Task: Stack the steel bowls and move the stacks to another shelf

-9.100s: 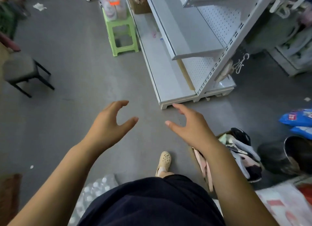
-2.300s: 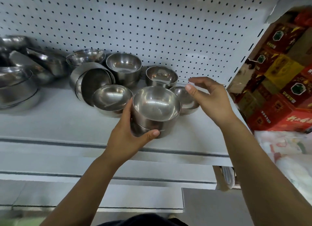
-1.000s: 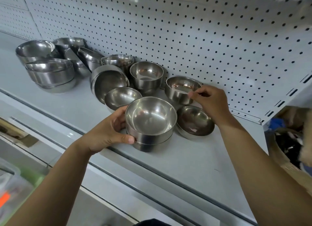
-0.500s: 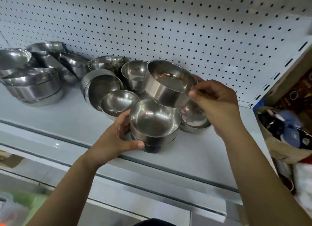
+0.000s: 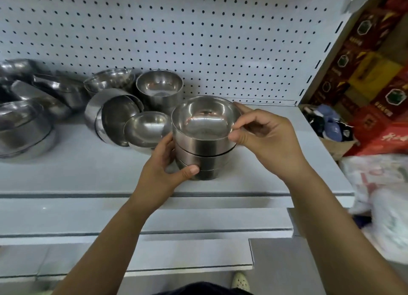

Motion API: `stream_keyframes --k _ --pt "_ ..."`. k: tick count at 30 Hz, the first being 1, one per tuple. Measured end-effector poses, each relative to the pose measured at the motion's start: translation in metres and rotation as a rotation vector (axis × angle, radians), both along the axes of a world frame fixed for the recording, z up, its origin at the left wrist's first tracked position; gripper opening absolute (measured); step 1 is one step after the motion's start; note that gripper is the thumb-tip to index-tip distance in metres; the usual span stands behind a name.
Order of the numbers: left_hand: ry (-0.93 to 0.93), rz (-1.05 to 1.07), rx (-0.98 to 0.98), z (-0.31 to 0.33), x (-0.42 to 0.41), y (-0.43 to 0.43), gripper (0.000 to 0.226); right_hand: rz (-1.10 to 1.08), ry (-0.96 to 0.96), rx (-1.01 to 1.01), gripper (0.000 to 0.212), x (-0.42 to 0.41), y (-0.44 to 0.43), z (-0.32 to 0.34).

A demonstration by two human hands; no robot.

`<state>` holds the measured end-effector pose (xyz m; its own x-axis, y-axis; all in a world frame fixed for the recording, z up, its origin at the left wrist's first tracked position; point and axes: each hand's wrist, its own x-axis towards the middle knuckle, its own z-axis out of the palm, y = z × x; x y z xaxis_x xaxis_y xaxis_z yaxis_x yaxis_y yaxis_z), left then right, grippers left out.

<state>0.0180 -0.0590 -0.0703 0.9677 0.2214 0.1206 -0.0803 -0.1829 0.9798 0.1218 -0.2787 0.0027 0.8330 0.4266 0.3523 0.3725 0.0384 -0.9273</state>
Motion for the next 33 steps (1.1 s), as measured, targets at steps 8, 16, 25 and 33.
stream_keyframes --k 8,16,25,33 --pt "-0.075 -0.009 0.019 -0.003 -0.006 -0.002 0.086 -0.141 -0.014 -0.050 0.055 -0.033 0.004 -0.005" --pt "-0.271 0.098 0.093 0.025 -0.014 0.012 0.073 -0.277 0.152 -0.098 0.081 -0.065 0.011 -0.043" --pt "-0.175 -0.221 -0.043 0.056 0.011 0.029 0.070 -0.237 0.273 -0.248 0.098 -0.061 0.030 -0.067" --pt "-0.184 -0.227 -0.109 0.063 0.009 0.021 0.061 -0.313 0.242 -0.210 0.098 -0.062 0.027 -0.068"
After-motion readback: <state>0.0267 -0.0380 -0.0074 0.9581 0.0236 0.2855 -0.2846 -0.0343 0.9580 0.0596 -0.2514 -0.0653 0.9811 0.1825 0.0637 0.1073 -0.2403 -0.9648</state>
